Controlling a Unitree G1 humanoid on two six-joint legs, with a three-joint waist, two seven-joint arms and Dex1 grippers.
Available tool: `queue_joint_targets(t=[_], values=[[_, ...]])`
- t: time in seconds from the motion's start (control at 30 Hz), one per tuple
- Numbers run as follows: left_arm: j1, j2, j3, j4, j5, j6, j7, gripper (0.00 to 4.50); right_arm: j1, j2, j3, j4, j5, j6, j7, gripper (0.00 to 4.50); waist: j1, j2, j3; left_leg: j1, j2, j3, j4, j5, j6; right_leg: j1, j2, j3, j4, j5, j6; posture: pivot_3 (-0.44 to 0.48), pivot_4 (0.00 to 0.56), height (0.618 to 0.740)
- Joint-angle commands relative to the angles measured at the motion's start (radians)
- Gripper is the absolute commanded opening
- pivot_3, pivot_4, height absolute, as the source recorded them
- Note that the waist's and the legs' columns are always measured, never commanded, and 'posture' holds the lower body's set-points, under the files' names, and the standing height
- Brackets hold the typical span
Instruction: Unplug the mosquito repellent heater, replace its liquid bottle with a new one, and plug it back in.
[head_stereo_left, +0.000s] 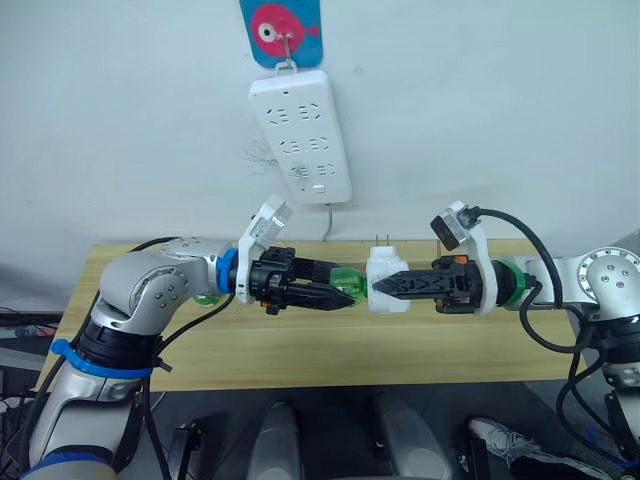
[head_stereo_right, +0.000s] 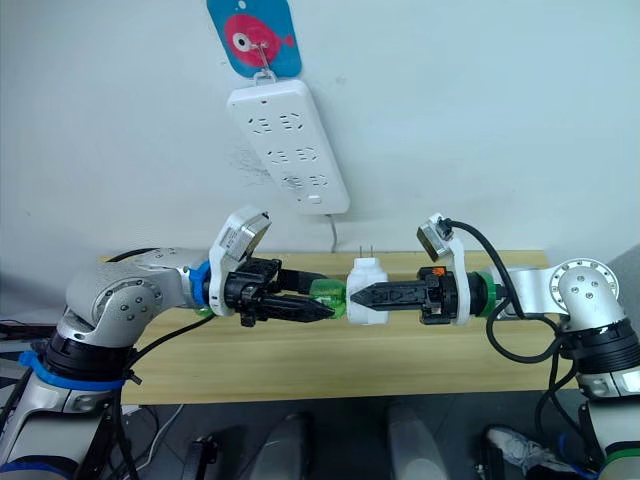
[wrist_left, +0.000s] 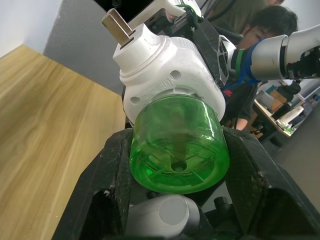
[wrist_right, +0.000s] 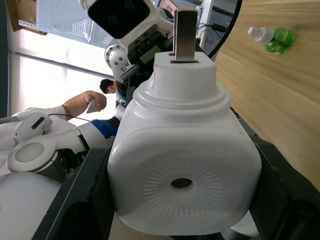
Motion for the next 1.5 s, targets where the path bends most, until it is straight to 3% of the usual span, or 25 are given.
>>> queue_joint_targets(t=[0.03, 0.27, 0.53, 0.8, 0.83, 0.9, 1.07, 1.17, 1.27, 1.3, 1.37, 1.5], values=[[0.025, 0.014, 0.058, -0.007, 0.063, -0.067, 0.019, 2.25, 0.001, -0.028, -0.040, -0.025, 0.014, 0.014, 0.021, 3.02, 0.001, 0.000, 0.000, 0.000, 0.000, 0.000, 0.000, 0.000, 0.000, 0.000, 0.000, 0.000, 0.000, 0.000, 0.000, -0.112, 0.258, 0.740], [0.152, 0.046, 0.010, -0.034, 0.298, -0.408, -0.086, 4.49, 0.002, -0.034, -0.039, -0.022, 0.017, 0.010, 0.019, 3.02, 0.002, 0.000, 0.000, 0.001, 0.000, 0.002, 0.000, 0.000, 0.000, 0.000, 0.000, 0.002, 0.000, 0.000, 0.000, -0.111, 0.258, 0.740], [0.230, -0.119, 0.036, -0.021, 0.506, -0.963, -0.077, 4.50, -0.003, -0.030, -0.042, -0.018, 0.012, 0.014, 0.019, 3.02, 0.013, 0.000, 0.000, 0.000, -0.001, 0.004, 0.000, 0.000, 0.000, 0.000, -0.002, 0.003, -0.001, 0.000, 0.000, -0.110, 0.259, 0.740], [0.238, -0.187, 0.014, -0.025, 0.529, -1.077, -0.048, 4.50, -0.004, -0.030, -0.042, -0.018, 0.012, 0.014, 0.017, 3.02, 0.010, 0.000, 0.000, 0.000, -0.001, 0.004, 0.001, 0.000, 0.000, 0.000, -0.001, 0.003, 0.000, 0.000, 0.000, -0.114, 0.261, 0.740], [0.236, -0.188, 0.011, -0.023, 0.529, -1.079, -0.048, 4.32, -0.005, -0.029, -0.041, -0.019, 0.013, 0.013, 0.016, 3.02, 0.008, 0.000, 0.000, 0.000, -0.001, 0.004, 0.001, 0.000, 0.000, 0.000, -0.001, 0.003, 0.000, 0.000, 0.000, -0.114, 0.261, 0.740], [0.234, -0.187, 0.005, -0.021, 0.525, -1.076, -0.056, 3.92, -0.004, -0.029, -0.040, -0.021, 0.014, 0.012, 0.014, 3.02, 0.008, 0.000, 0.000, 0.000, -0.001, 0.004, 0.001, 0.000, 0.000, 0.000, -0.001, 0.003, 0.000, 0.000, 0.000, -0.114, 0.261, 0.740], [0.231, -0.160, 0.004, -0.044, 0.493, -1.011, -0.070, 2.31, -0.002, -0.029, -0.041, -0.023, 0.017, 0.009, 0.011, 3.02, 0.007, 0.000, 0.000, 0.000, -0.001, 0.003, 0.001, 0.000, 0.000, 0.000, -0.001, 0.003, 0.000, 0.000, 0.000, -0.115, 0.261, 0.740], [0.210, -0.097, 0.003, -0.076, 0.413, -0.751, -0.035, 2.25, 0.000, -0.029, -0.041, -0.027, 0.013, 0.009, 0.014, 3.02, 0.006, 0.000, 0.000, 0.000, -0.001, 0.003, 0.001, 0.000, 0.000, 0.000, -0.001, 0.003, 0.000, 0.000, 0.000, -0.107, 0.260, 0.740], [0.136, -0.034, 0.048, -0.059, 0.142, -0.271, 0.075, 2.25, -0.003, -0.028, -0.040, -0.028, 0.004, 0.015, 0.022, 3.02, 0.004, 0.000, 0.000, 0.000, -0.001, 0.002, 0.001, 0.000, 0.000, 0.000, -0.001, 0.002, 0.001, 0.000, 0.000, -0.105, 0.259, 0.740], [0.114, -0.018, 0.059, -0.046, 0.081, -0.180, 0.081, 2.25, -0.004, -0.027, -0.040, -0.028, 0.002, 0.015, 0.024, 3.02, 0.004, 0.000, 0.000, 0.000, -0.001, 0.001, 0.001, 0.000, 0.000, 0.000, -0.001, 0.002, 0.001, 0.000, 0.000, -0.105, 0.260, 0.740], [0.078, -0.009, 0.083, -0.020, -0.005, -0.059, 0.099, 2.25, -0.004, -0.026, -0.039, -0.028, 0.000, 0.016, 0.026, 3.02, 0.003, 0.000, 0.000, 0.000, -0.001, 0.001, 0.002, 0.000, 0.000, 0.000, -0.001, 0.001, 0.001, 0.000, 0.000, -0.107, 0.260, 0.740], [0.067, -0.017, 0.095, -0.037, -0.022, -0.018, 0.125, 2.25, -0.004, -0.024, -0.040, -0.028, 0.000, 0.017, 0.028, 3.02, 0.003, 0.000, 0.000, 0.000, -0.001, 0.001, 0.001, 0.000, 0.000, 0.000, 0.000, 0.001, 0.001, 0.000, 0.000, -0.108, 0.261, 0.740]])
